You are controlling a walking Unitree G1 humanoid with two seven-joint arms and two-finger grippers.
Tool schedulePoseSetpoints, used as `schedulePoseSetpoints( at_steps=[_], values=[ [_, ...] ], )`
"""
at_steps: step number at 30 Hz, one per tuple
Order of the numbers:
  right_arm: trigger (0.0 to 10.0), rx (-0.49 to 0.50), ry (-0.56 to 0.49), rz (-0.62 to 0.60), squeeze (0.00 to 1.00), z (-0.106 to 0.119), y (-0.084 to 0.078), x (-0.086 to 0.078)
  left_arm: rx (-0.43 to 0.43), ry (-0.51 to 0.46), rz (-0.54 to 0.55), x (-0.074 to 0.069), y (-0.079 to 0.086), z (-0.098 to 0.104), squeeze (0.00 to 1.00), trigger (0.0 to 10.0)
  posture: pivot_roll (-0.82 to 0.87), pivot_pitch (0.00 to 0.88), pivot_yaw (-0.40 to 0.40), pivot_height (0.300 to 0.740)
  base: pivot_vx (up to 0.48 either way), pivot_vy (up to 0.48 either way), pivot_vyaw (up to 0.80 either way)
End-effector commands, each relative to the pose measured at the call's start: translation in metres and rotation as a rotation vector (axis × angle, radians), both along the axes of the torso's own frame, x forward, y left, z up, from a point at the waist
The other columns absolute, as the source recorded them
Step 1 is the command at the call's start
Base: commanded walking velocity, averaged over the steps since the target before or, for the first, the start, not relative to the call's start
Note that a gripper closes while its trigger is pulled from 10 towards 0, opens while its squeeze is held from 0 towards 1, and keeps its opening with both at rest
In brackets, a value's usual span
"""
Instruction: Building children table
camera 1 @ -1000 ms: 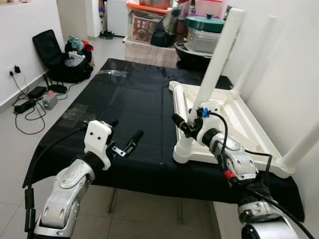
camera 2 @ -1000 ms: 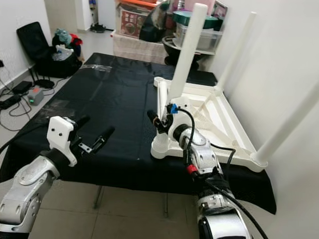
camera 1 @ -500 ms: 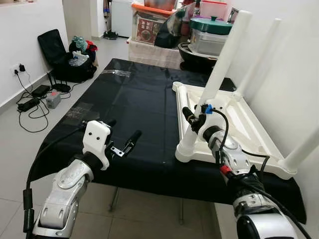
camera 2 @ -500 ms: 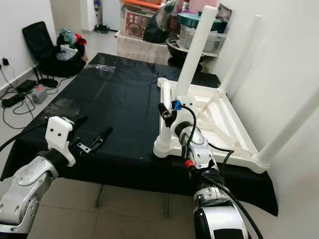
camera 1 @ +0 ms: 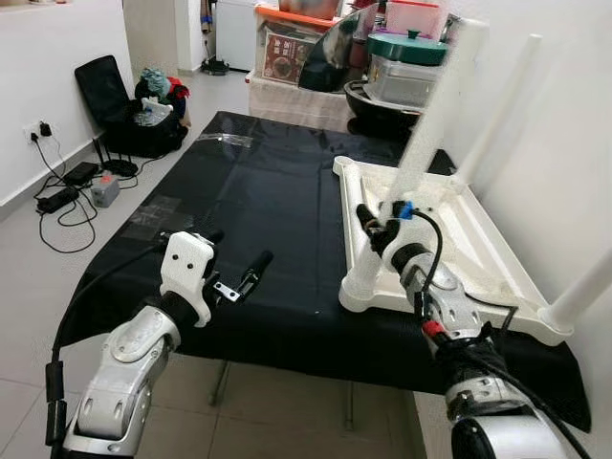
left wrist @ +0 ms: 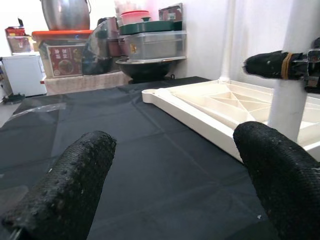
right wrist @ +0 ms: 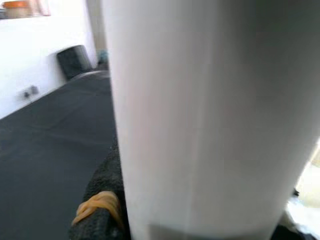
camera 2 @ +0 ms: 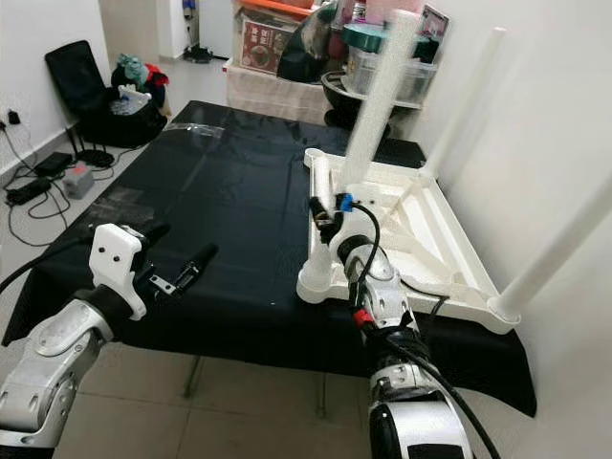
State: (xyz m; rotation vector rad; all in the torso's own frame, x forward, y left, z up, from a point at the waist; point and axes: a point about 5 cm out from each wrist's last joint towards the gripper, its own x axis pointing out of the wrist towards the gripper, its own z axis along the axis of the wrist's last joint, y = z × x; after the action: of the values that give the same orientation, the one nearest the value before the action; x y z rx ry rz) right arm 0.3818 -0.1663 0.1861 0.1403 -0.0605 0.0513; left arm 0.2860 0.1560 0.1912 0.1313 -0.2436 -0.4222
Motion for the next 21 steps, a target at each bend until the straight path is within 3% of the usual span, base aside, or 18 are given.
schedulePoseSetpoints(
  at_steps=[1,2,3,5,6,8,9,19,20,21],
  values=[
    [0.0,0.045,0.073,-0.201,0.00,-0.010,-0.024,-0.006,0.006,0.008,-0.007,0.001,-0.002,-0.002,0.00,10.0,0.13,0.000,-0.147,0.740,0.000,0.000,0.00],
    [0.0,0.045,0.073,-0.201,0.00,-0.010,-0.024,-0.006,0.006,0.008,-0.007,0.001,-0.002,-0.002,0.00,10.0,0.13,0.000,-0.147,0.740,0.000,0.000,0.00],
    [0.0,0.099,0.117,-0.348,0.00,-0.017,-0.017,-0.020,0.011,0.012,-0.005,0.002,-0.002,-0.003,0.00,10.0,0.12,0.000,-0.139,0.740,0.000,0.000,0.00],
    [0.0,0.099,0.117,-0.348,0.00,-0.017,-0.017,-0.020,0.011,0.012,-0.005,0.002,-0.002,-0.003,0.00,10.0,0.12,0.000,-0.139,0.740,0.000,0.000,0.00],
    [0.0,0.128,0.140,-0.447,0.00,-0.021,-0.010,-0.032,0.015,0.015,-0.002,0.002,-0.002,-0.004,0.00,10.0,0.12,0.000,-0.140,0.740,0.000,0.000,0.00],
    [0.0,0.128,0.140,-0.447,0.00,-0.021,-0.010,-0.032,0.015,0.015,-0.002,0.002,-0.002,-0.004,0.00,10.0,0.12,0.000,-0.140,0.740,0.000,0.000,0.00],
    [0.0,0.140,0.127,-0.494,0.00,-0.021,-0.003,-0.042,0.020,0.018,0.006,0.003,-0.001,-0.004,0.00,10.0,0.12,0.000,-0.139,0.740,0.000,0.000,0.00],
    [0.0,0.157,0.112,-0.521,0.00,-0.019,-0.003,-0.045,0.023,0.026,0.029,0.005,0.001,-0.006,0.00,10.0,0.11,0.000,-0.143,0.740,0.000,0.000,0.00],
    [10.0,0.192,0.082,-0.428,1.00,-0.013,0.000,-0.040,0.022,0.027,0.029,0.005,0.001,-0.007,0.00,10.0,0.11,0.000,-0.141,0.740,0.000,0.000,0.00],
    [10.0,0.192,0.082,-0.428,1.00,-0.013,0.000,-0.040,0.022,0.027,0.029,0.005,0.001,-0.007,0.00,10.0,0.11,0.000,-0.141,0.740,0.000,0.000,0.00]
  ],
)
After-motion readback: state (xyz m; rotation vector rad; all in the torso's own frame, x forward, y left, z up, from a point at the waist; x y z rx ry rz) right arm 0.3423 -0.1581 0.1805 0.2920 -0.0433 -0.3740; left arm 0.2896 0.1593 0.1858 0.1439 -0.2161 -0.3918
